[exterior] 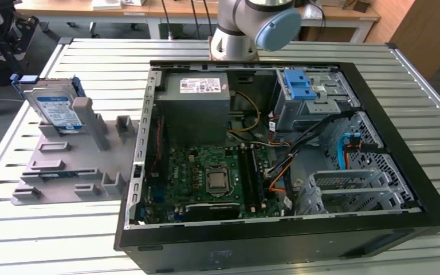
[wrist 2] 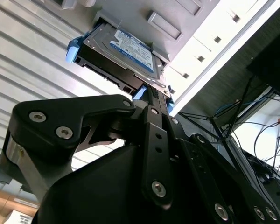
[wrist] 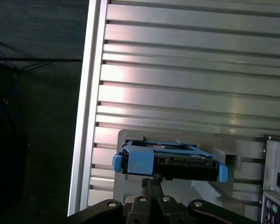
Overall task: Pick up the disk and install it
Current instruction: 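Pick up the disk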
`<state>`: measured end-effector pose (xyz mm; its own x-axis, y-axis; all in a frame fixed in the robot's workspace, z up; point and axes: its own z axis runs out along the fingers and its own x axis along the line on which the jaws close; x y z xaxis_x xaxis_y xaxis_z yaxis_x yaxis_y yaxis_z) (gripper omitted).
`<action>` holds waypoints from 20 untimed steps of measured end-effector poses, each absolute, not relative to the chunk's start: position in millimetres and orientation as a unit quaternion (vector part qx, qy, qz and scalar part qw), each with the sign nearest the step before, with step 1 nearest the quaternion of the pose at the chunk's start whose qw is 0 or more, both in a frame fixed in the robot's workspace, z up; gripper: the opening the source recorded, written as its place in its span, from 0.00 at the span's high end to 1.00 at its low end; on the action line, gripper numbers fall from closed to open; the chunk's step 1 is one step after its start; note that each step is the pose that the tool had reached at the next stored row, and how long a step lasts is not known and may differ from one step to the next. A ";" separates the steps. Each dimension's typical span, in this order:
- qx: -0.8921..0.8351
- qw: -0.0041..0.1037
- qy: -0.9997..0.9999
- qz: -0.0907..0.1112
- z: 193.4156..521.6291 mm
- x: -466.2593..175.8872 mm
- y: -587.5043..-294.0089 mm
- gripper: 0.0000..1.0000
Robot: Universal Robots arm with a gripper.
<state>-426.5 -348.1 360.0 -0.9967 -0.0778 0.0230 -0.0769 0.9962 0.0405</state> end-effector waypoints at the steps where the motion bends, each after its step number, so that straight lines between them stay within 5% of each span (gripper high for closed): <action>1: 0.040 0.012 -0.999 -0.020 360.1 -426.6 -348.1 0.89; 20: 0.112 0.009 -0.993 -0.019 360.0 -426.6 -348.1 0.89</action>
